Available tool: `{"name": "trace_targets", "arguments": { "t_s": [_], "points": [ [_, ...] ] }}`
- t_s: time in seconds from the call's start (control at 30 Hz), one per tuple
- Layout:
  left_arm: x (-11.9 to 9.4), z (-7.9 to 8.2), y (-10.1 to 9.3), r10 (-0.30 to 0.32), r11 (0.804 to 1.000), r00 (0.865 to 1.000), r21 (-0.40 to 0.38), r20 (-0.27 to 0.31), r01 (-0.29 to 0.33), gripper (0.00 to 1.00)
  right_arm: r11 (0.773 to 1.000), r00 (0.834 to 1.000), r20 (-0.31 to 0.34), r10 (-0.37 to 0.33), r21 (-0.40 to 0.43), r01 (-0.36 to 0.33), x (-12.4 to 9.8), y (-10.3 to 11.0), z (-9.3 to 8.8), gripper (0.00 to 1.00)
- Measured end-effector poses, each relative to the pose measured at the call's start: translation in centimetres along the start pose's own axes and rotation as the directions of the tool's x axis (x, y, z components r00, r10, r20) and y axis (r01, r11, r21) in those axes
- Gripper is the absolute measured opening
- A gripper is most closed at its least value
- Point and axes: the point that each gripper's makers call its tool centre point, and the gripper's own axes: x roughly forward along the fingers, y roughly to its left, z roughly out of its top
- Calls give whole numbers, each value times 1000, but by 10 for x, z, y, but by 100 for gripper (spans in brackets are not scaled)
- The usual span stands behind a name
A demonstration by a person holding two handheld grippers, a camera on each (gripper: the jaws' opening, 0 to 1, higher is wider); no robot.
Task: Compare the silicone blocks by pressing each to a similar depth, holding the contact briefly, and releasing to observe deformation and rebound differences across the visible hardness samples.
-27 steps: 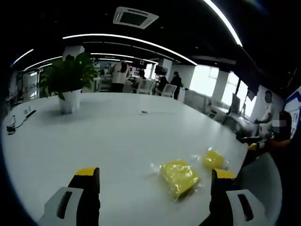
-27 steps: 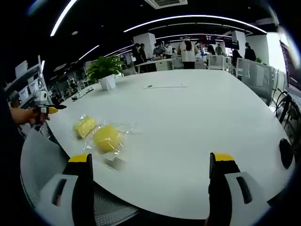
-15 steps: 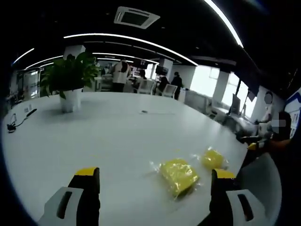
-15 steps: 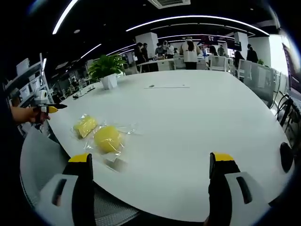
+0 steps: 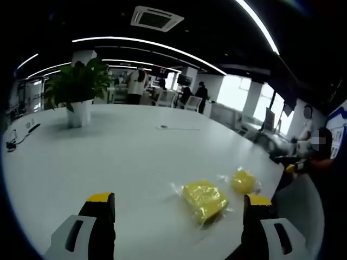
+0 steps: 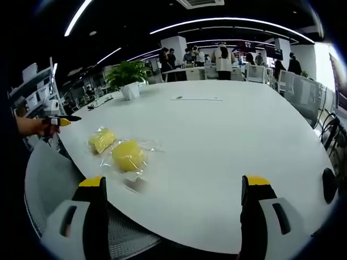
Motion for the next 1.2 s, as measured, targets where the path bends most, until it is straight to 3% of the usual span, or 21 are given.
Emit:
{"name": "trace_targets", "arguments": {
  "t_s": [0.23,0.53,0.77,0.93,1.0,1.2],
  "points": [
    [0,-11,1,-16,1000,999,2,-34,16,100,1000,1000,-12,4,2,-4,1,1,0,97],
    [1,-10,3,-14,1000,999,22,-33,14,100,1000,999,-31,29,4,-29,6,5,-5,97],
    [2,-12,-4,-37,999,998,35,-49,39,100,999,999,-17,39,-8,-39,9,4,3,97],
    [2,-23,-7,-49,998,995,39,-82,53,100,998,998,-34,60,3,-60,10,4,-3,97],
    [2,-22,-8,-49,998,996,28,-76,51,100,998,998,-8,63,20,-63,9,5,-1,97],
    [4,-24,-8,-53,998,995,17,-83,54,100,998,998,-28,56,19,-56,10,6,-8,97]
  ]
}}
